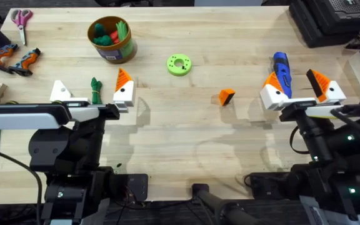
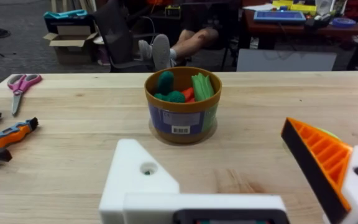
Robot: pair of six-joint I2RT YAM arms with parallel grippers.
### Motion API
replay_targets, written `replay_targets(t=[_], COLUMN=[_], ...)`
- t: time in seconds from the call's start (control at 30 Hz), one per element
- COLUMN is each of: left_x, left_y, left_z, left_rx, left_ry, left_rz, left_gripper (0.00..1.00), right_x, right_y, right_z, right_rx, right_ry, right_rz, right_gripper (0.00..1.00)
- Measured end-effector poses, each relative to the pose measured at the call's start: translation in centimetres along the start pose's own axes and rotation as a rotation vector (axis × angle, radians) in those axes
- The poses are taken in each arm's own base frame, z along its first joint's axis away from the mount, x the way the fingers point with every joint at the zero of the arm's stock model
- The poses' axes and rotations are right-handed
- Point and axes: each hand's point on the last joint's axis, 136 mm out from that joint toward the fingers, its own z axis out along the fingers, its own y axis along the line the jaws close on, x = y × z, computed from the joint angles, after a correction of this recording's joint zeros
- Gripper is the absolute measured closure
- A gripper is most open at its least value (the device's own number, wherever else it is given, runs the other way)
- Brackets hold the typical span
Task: Pick up the gripper from the table and insert it into the empty holder that is missing its gripper. Then pick up a screw, insert it into the mounting hole, and use the screwdriver to tighten it. Finally, clean up the table by picking up the vegetable and placing it into the bucket.
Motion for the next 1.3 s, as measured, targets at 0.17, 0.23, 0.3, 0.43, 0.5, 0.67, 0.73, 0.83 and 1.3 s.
replay_targets(t=[0.17, 0.23, 0.3, 0.43, 0.5, 0.67, 0.73, 0.83, 1.3], left_x=[0.0, 0.0, 0.0, 1.4, 0.9, -2.3, -3.3, -4.1, -4.6], left_y=[0.0, -0.1, -0.1, -0.1, -0.1, -0.1, -0.1, -0.1, -0.1], left_z=[0.0, 0.0, 0.0, -0.4, -1.0, -2.7, -3.2, -3.6, -2.1], left_rx=[0.003, 0.004, 0.006, 0.007, 0.008, 0.013, 0.013, 0.015, 0.057], left_ry=[0.0, 0.0, 0.0, 0.098, 0.135, 0.215, 0.275, 0.397, 0.996], left_rz=[0.0, 0.0, 0.0, 0.007, 0.01, 0.027, 0.031, 0.033, 0.096], left_gripper=[0.015, 0.015, 0.015, 0.015, 0.015, 0.015, 0.015, 0.015, 0.015], right_x=[0.1, 0.1, 0.1, 0.4, 0.9, 0.2, -1.1, -2.9, -6.5], right_y=[0.0, 0.0, 0.0, 0.0, 0.0, 0.1, 0.1, 0.2, 0.3], right_z=[0.0, 0.0, 0.0, -0.5, -1.0, -2.2, -2.6, -3.0, -1.5], right_rx=[0.0, 0.0, 0.001, 0.0, 0.0, -0.002, -0.002, -0.002, -0.004], right_ry=[0.005, 0.005, 0.005, 0.062, 0.127, 0.235, 0.259, 0.318, 0.717], right_rz=[0.0, 0.0, 0.0, 0.001, 0.003, 0.006, 0.006, 0.008, 0.018], right_gripper=[0.008, 0.008, 0.008, 0.008, 0.008, 0.009, 0.009, 0.009, 0.008])
